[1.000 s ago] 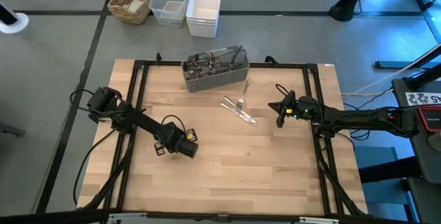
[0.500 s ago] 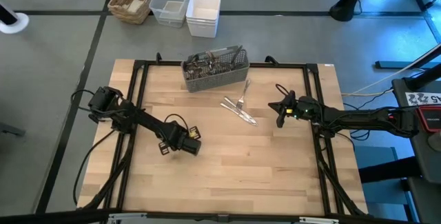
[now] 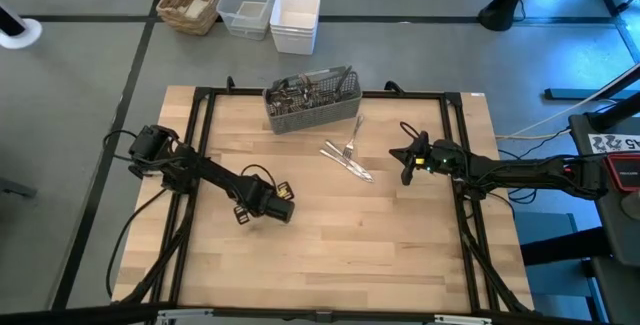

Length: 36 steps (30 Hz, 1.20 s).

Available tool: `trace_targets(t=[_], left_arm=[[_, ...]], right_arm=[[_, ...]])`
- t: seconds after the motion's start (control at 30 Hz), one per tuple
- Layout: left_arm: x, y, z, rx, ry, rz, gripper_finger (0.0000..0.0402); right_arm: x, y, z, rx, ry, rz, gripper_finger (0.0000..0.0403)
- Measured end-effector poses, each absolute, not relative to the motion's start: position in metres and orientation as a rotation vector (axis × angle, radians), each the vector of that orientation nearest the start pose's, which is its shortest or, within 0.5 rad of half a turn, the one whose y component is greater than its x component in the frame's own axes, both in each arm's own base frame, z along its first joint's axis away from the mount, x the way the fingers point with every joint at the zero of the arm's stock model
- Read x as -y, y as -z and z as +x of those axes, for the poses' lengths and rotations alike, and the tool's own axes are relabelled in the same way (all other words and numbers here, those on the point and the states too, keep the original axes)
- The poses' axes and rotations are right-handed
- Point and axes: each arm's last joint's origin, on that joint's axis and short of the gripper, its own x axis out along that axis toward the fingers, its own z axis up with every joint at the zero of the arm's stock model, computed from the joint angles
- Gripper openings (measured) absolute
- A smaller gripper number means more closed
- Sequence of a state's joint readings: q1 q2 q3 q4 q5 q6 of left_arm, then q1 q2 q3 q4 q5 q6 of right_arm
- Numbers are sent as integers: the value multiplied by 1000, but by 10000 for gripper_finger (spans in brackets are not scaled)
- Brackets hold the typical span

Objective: Sort silverware
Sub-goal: Put the silver knife into the silverware rack

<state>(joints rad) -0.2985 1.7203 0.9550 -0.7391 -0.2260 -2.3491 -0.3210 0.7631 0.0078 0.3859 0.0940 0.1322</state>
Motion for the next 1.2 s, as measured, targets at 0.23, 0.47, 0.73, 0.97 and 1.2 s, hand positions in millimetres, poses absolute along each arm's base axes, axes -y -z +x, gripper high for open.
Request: trace_targets(t=[0.23,0.47,0.73,0.97,1.2], left_arm=[[77,-143,274,-687,-1478,-1498,74],[78,-143,276,-672,-1455,-1513,74],[78,-143,278,-647,-1434,-1517,74],[75,-143,277,-644,-1452,-1501,74],[62,-143,269,-645,-1566,-1396,74]], right_arm=[[46,-127,131,-342,434,171,5],[46,-127,131,-342,435,171,5],[46,-127,131,-342,435,171,5],[46,-127,131,-342,435,171,5],[46,-127,131,-341,434,171,5]])
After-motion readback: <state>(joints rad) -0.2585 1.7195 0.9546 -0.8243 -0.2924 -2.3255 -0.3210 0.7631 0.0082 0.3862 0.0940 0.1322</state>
